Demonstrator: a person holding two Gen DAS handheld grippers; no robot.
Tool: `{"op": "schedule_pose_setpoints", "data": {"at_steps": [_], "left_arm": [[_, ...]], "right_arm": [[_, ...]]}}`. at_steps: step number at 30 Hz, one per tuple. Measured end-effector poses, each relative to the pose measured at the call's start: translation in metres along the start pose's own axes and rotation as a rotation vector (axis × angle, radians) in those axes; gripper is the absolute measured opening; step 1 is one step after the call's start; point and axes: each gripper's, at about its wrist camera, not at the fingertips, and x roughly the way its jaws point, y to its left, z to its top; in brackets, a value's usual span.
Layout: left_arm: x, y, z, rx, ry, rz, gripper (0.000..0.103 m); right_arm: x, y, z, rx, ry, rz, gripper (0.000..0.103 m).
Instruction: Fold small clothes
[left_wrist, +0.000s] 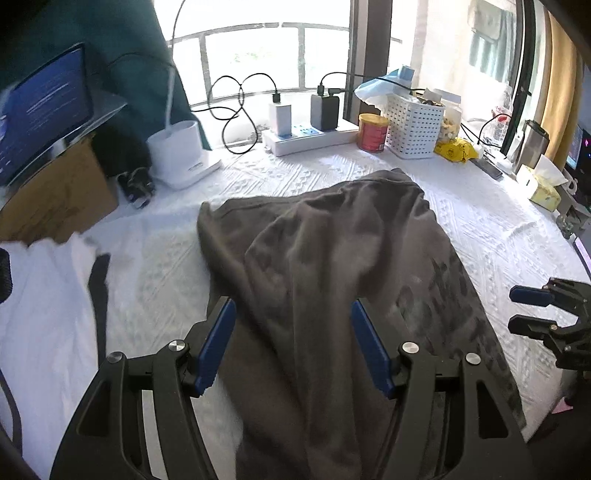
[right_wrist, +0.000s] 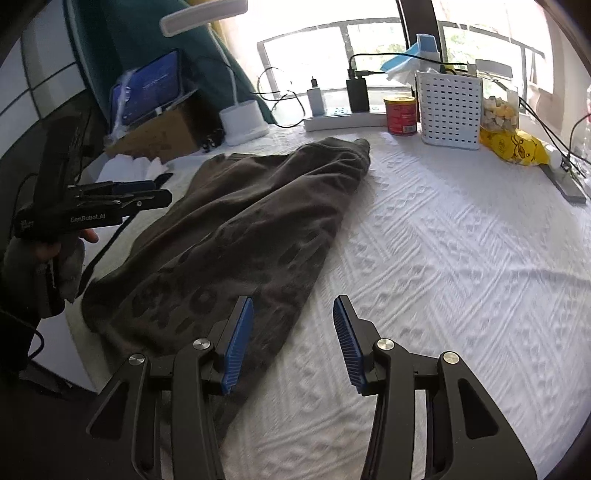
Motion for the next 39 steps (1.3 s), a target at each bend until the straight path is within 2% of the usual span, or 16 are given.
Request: {"op": "schedule_pose_setpoints", "data": {"at_steps": [6, 11, 16, 17, 18, 19, 20, 21, 22, 31, 39], "left_arm": [[0.026, 0.007, 0.021, 0.062, -0.008, -0.016, 0.065], [0.059, 0.009, 0.032, 0.117, 0.029, -0.017, 0.065], [0.080, 0.016, 0.036, 0.110, 0.042, -0.050, 0.064], [0.082, 0.016, 0.035, 0.107, 0.040, -0.063, 0.060], [0.083, 0.017, 0.035, 0.107, 0.038, -0.084, 0.038], [0.085, 0.017, 0.034, 0.105, 0.044, -0.096, 0.024], [0.084, 0.017, 0.034, 0.105, 0.038, -0.100, 0.021], [0.082, 0.018, 0.034, 0.103, 0.029, -0.104, 0.010], [0.080, 0.020, 0.036, 0.096, 0.019, -0.108, 0.007], [0.068, 0.031, 0.044, 0.058, -0.024, -0.109, 0.004], [0.066, 0.037, 0.047, 0.039, -0.035, -0.112, 0.004]], "right_arm": [[0.018, -0.006, 0.026, 0.004, 0.005, -0.024, 0.048], [0.035, -0.011, 0.044, 0.016, 0.014, -0.031, 0.048], [0.049, -0.022, 0.060, 0.027, 0.018, -0.045, 0.048], [0.053, -0.025, 0.065, 0.036, 0.017, -0.048, 0.048], [0.056, -0.031, 0.070, 0.049, 0.014, -0.053, 0.048], [0.057, -0.033, 0.073, 0.055, 0.012, -0.053, 0.048], [0.060, -0.038, 0.078, 0.066, 0.007, -0.051, 0.048], [0.063, -0.042, 0.082, 0.075, 0.003, -0.049, 0.048], [0.066, -0.046, 0.086, 0.084, -0.004, -0.045, 0.048], [0.099, -0.081, 0.116, 0.189, -0.008, 0.016, 0.048], [0.124, -0.090, 0.117, 0.276, 0.063, 0.099, 0.048]]}}
